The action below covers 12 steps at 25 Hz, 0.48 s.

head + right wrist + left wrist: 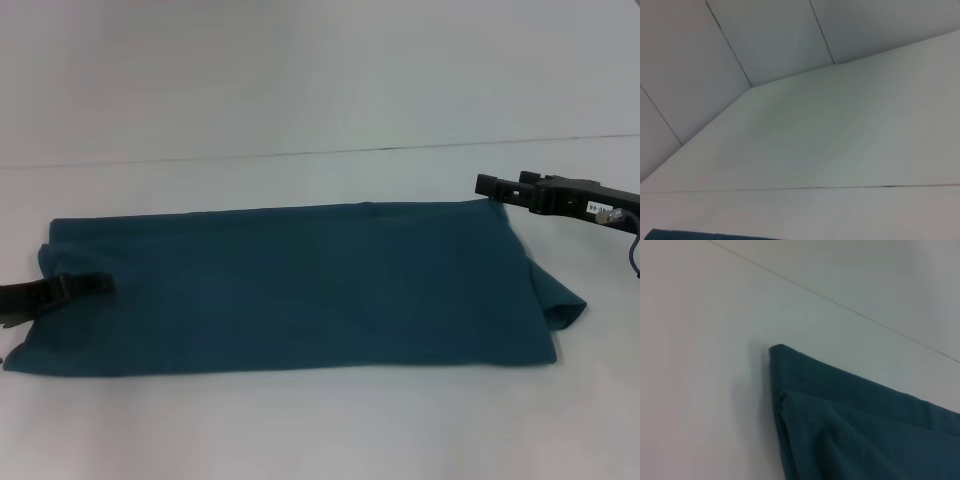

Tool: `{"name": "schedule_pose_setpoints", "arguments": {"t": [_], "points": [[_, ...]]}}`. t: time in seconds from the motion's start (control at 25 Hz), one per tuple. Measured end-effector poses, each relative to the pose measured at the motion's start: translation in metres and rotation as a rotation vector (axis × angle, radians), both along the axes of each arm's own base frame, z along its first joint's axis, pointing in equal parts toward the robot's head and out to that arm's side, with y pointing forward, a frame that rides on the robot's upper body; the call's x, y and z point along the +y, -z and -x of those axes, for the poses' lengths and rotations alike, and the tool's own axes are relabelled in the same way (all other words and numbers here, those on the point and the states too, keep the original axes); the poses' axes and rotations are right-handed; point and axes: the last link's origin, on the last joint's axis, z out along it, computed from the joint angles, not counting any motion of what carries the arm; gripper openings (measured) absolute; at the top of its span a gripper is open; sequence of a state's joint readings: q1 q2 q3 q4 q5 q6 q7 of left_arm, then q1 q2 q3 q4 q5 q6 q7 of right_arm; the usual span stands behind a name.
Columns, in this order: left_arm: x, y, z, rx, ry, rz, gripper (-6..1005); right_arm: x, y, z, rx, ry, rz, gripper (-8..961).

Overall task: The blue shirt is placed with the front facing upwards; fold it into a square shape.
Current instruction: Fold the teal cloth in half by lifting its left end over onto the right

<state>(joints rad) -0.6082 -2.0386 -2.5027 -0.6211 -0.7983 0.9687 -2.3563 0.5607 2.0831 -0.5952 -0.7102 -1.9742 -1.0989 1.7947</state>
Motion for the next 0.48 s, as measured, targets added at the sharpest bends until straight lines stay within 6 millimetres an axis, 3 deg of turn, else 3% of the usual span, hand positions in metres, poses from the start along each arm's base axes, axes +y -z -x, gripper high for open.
{"name": "schedule_pose_setpoints", "arguments": {"t": [0.48], "points": [[0.002,0.0021,-0.0086,-0.013,0.027,0.031,808,-0.0004,0.0015,-0.0004,0.003,0.003,0.004,917]]}}
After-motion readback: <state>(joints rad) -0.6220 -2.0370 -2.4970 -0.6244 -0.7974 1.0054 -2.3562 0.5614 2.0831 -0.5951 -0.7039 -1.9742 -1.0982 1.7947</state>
